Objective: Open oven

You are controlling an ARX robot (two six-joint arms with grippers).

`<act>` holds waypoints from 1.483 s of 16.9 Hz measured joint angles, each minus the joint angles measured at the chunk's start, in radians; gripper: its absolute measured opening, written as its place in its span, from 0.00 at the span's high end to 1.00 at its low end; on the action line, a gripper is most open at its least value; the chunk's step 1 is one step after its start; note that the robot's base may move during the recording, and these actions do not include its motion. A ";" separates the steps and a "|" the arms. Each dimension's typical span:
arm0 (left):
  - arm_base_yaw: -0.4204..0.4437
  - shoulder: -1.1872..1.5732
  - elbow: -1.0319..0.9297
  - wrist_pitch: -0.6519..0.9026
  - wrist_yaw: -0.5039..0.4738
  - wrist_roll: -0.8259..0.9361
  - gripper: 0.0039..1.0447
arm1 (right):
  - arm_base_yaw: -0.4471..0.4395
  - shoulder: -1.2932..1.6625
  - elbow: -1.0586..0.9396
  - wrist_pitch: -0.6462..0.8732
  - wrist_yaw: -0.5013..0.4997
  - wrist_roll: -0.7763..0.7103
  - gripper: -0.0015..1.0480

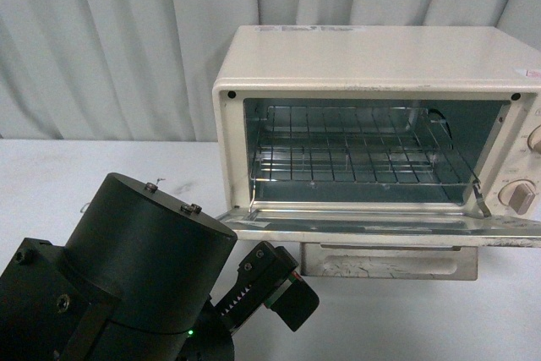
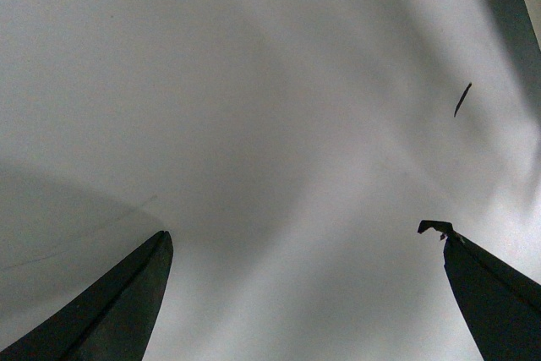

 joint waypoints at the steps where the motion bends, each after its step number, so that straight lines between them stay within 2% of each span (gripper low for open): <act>1: 0.000 0.000 0.000 0.000 0.000 0.000 0.06 | 0.000 0.000 0.000 0.000 0.000 0.000 0.07; 3: 0.000 0.000 0.000 0.000 0.000 0.000 0.06 | 0.000 0.000 0.000 0.000 0.000 0.000 0.06; 4: -0.007 0.009 -0.013 0.065 -0.040 0.027 0.06 | 0.000 0.000 0.000 0.000 0.000 0.000 0.06; 6: -0.039 0.060 -0.127 0.401 -0.332 0.227 0.06 | 0.000 0.000 0.000 0.000 0.001 0.000 0.06; 7: -0.033 0.055 -0.172 0.506 -0.375 0.312 0.06 | 0.000 0.000 0.000 -0.002 0.001 0.000 0.06; 8: -0.013 0.032 -0.217 0.604 -0.345 0.391 0.06 | 0.000 0.000 0.000 0.000 0.000 0.000 0.06; 10: 0.034 -0.036 -0.284 0.737 -0.208 0.467 0.06 | 0.000 0.000 0.000 0.000 0.000 0.000 0.06; 13: 0.119 -0.150 -0.415 0.797 0.045 0.571 0.06 | 0.000 0.000 0.000 0.000 0.000 0.000 0.06; 16: 0.247 -0.334 -0.525 0.734 0.195 0.710 0.06 | 0.000 0.000 0.000 0.000 0.000 0.000 0.06; 18: 0.329 -0.510 -0.570 0.610 0.251 0.796 0.06 | 0.000 0.000 0.000 0.000 0.000 0.000 0.06; 20: 0.403 -0.659 -0.577 0.510 0.270 0.838 0.06 | 0.000 0.000 0.000 0.000 0.000 0.000 0.06; 23: 0.435 -0.820 -0.578 0.395 0.241 0.880 0.06 | 0.000 0.000 0.000 0.000 0.000 0.000 0.06; 24: 0.397 -0.809 -0.593 0.521 0.126 0.942 0.11 | 0.000 0.000 0.000 0.000 0.000 0.000 0.06; 25: 0.379 -0.815 -0.599 0.583 -0.015 1.037 0.22 | 0.000 0.000 0.000 0.000 -0.002 0.000 0.06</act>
